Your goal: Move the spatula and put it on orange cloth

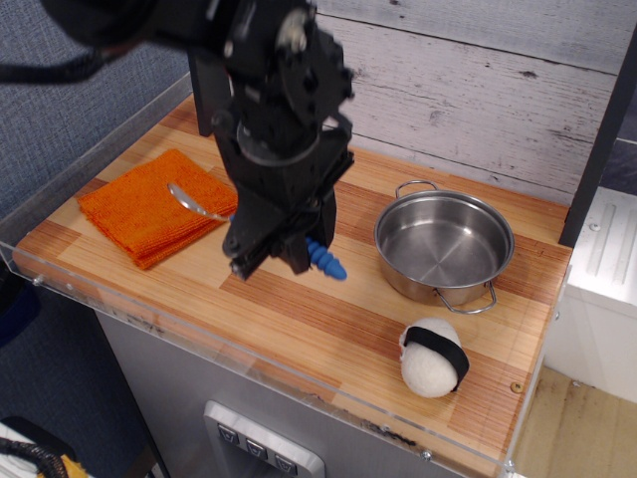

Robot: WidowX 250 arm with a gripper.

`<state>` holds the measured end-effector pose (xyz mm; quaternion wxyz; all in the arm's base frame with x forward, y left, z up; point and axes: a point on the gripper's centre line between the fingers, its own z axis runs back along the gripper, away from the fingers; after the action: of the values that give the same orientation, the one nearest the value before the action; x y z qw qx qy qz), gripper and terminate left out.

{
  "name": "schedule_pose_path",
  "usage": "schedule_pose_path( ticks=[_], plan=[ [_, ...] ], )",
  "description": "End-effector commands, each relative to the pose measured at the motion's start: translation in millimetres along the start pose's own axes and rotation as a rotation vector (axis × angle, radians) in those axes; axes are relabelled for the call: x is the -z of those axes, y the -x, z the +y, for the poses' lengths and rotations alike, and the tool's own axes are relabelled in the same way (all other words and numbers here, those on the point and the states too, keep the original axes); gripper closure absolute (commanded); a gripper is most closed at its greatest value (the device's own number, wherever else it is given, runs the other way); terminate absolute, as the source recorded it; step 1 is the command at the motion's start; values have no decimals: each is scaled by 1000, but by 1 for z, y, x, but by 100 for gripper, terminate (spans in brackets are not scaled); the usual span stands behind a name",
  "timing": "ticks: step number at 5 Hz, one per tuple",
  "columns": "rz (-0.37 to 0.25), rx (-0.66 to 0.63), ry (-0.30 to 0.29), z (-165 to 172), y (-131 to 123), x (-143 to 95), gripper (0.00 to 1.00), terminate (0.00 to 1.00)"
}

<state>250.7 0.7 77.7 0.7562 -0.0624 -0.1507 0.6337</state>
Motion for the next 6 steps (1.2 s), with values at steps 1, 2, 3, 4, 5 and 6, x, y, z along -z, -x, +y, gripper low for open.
schedule_pose_path(
  ticks=[1,2,3,4,5,6],
  plan=[
    [6,24,-24,23,1,15,100,0],
    [11,27,-36,27,2,25,100,0],
    [24,26,-46,30,4,38,100,0],
    [43,26,-47,29,5,48,100,0],
    [64,16,-34,26,10,56,100,0],
    [71,8,-40,23,14,55,100,0]
  ],
)
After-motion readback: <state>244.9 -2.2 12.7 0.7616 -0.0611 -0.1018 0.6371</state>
